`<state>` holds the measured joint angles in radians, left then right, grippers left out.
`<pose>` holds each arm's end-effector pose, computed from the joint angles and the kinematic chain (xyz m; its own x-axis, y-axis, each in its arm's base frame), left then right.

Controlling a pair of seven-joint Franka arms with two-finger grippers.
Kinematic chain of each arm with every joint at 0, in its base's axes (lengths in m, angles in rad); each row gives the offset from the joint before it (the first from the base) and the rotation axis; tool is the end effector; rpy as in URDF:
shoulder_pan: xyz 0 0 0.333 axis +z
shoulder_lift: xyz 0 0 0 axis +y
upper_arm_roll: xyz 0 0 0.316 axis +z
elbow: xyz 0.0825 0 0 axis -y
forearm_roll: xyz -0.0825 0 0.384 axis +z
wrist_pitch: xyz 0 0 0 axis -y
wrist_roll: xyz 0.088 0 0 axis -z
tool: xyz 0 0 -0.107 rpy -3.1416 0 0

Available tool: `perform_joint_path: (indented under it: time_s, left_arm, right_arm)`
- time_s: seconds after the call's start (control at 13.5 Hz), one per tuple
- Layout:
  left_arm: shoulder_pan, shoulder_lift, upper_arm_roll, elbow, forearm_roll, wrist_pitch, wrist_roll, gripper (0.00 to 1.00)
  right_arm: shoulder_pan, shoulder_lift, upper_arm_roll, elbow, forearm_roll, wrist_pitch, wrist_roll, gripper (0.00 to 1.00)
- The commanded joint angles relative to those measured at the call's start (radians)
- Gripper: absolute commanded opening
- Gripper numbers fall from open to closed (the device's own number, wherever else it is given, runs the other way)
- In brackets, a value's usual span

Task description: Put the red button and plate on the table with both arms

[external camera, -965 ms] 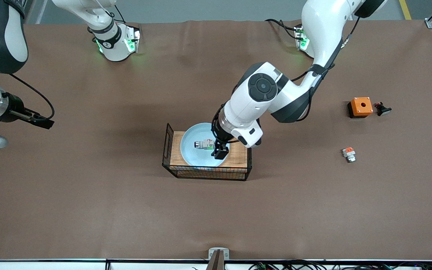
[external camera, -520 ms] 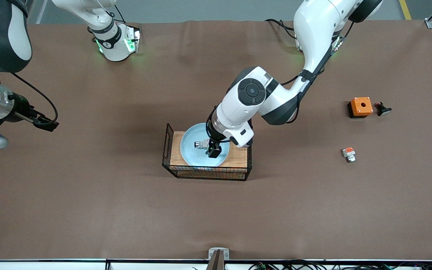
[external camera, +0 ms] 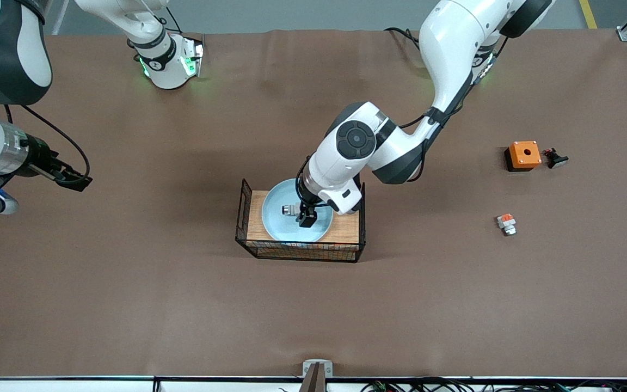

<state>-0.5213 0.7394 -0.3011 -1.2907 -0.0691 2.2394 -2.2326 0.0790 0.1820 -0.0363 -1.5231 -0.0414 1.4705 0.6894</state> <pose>0.5602 -0.5179 0.3459 0.0251 0.9408 -0.3381 0.9997 -0.0231 0.0099 0.5902 0.0221 0.5349 0.7810 -0.6065 -0.1489 -0.5806 -0.7930 0.1844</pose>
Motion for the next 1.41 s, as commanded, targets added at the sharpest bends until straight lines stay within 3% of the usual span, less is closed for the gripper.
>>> perform_joint_path:
  time_s: [0.0,0.45,0.59,0.97,1.34]
  left_arm:
    - [-0.009,0.014,0.007,0.021,0.012,-0.003,-0.015,0.84]
    - [-0.008,0.025,0.013,0.021,0.015,-0.004,-0.013,0.29]
    - [-0.008,0.021,0.014,0.021,0.017,-0.008,-0.013,0.18]
    - [0.003,-0.006,0.022,0.024,0.014,-0.011,-0.013,0.17]
    - [0.052,-0.129,0.019,0.024,0.014,-0.104,0.020,0.17]
  right_arm:
    - [0.011,-0.012,-0.002,-0.012,0.011,-0.002,0.022,1.00]
    - [0.030,-0.012,-0.002,-0.012,0.011,-0.001,0.065,1.00]
    - [0.047,-0.012,-0.002,-0.008,0.009,0.008,0.105,1.00]
    - [0.134,-0.010,-0.002,-0.008,0.012,0.017,0.261,1.00]
    - [0.240,-0.013,-0.002,-0.006,0.063,0.017,0.490,1.00]
